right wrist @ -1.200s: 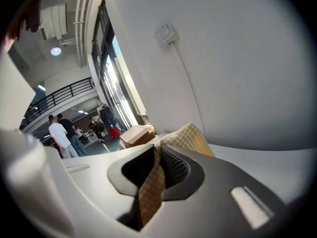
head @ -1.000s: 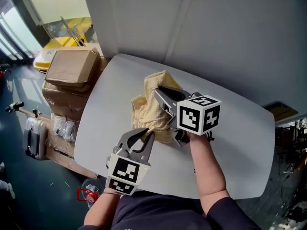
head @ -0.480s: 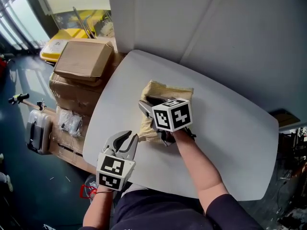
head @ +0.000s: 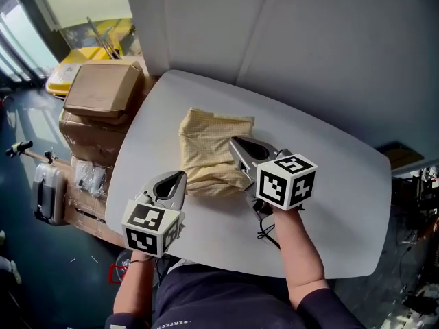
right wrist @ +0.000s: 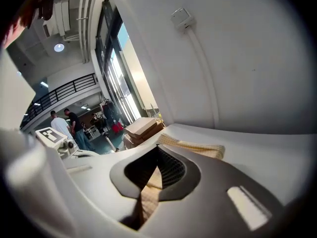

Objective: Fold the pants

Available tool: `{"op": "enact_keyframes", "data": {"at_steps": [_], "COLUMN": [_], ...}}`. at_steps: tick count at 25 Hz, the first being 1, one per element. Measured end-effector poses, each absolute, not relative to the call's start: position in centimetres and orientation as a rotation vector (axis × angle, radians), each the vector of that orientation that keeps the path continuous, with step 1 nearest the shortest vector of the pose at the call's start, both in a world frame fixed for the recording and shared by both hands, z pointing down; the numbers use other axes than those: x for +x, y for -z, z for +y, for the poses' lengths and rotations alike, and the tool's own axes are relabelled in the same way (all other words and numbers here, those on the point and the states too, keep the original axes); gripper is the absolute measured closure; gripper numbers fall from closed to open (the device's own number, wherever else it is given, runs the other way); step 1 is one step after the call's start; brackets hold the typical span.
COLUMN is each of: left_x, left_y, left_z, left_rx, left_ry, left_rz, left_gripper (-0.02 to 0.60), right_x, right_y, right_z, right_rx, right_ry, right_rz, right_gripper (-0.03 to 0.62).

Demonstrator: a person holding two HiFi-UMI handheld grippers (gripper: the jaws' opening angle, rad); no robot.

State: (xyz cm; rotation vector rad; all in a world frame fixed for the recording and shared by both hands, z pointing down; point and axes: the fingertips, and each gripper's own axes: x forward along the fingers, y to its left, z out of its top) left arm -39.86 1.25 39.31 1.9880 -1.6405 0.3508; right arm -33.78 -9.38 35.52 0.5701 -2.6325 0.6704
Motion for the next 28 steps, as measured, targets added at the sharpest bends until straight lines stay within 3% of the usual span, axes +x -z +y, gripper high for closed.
{"op": "enact_keyframes", "data": {"at_steps": [13,28], "left_x": [-31.2,-27.5], "left_y": [-40.8,-42.8], "left_z": [1.8,5.5], "left_rx": [2.058,2.03], "left_ry": [-0.457,-0.502], "left_rz": [-1.494,-1.496], "left_gripper": [0.596,0.594], "right_x": [-21.7,-18.0], "right_y": [-38.4,-42.8], "right_z": [-4.3,3.1], "right_rx": [0.703,0.624], "right_ry": [-0.709,-0.795], "right_rz": [-2.532,-2.443], "right_gripper": [0.592,0.594]}}
